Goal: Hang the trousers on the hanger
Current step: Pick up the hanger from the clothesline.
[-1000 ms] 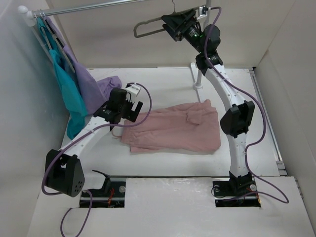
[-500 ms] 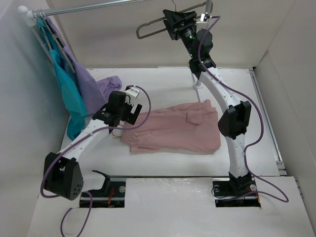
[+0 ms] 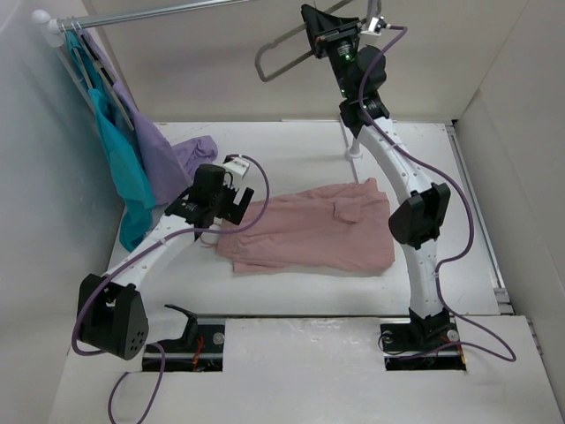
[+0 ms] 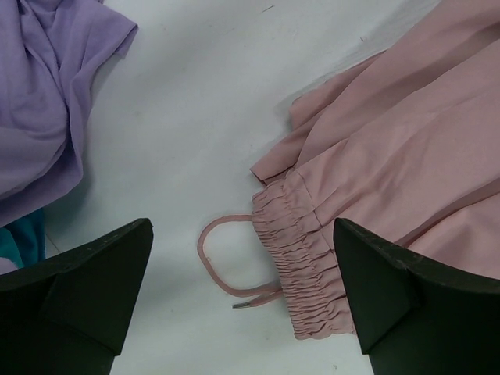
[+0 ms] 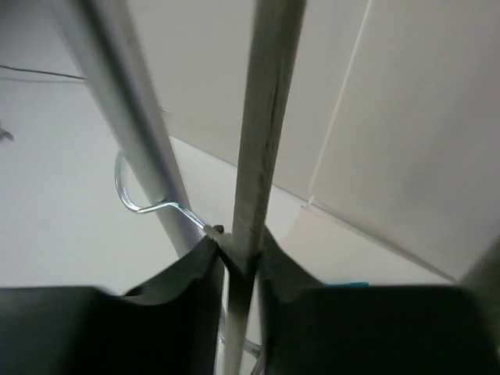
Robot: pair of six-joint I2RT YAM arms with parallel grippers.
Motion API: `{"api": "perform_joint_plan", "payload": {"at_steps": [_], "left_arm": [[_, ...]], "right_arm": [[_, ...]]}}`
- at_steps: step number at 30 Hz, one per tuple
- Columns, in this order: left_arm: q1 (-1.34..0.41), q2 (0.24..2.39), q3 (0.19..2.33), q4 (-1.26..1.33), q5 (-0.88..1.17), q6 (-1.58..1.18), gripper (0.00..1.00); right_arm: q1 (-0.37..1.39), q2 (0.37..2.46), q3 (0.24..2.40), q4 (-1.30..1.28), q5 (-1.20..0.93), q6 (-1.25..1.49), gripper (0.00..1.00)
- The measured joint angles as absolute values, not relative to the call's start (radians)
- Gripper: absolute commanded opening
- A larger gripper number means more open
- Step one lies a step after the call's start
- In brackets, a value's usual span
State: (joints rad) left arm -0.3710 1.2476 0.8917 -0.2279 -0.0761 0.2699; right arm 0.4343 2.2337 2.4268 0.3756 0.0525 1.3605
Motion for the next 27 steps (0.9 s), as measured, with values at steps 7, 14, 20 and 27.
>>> {"api": "perform_joint_plan", "payload": {"at_steps": [7, 14, 20, 27], "left_arm": [[-0.371, 1.248, 0.89, -0.227, -0.08, 0.271, 1.0], [-0.371, 1.248, 0.89, -0.226, -0.08, 0.273, 1.0], [-0.38, 1.248, 0.89, -0.228, -0.079, 0.274, 1.0], [-0.404, 1.249, 0.913, -0.27, -0.053, 0.276, 1.0]], "right_arm": [[0.435, 2.237, 2.424, 0.374, 0.002, 1.398, 0.05], [0.427, 2.237, 2.421, 0.375, -0.136, 1.398, 0.0], [0.412, 2.237, 2.374, 0.433, -0.294, 1.387, 0.0], [0.393, 2.237, 2.374, 0.491, -0.424, 1.381, 0.0]]}}
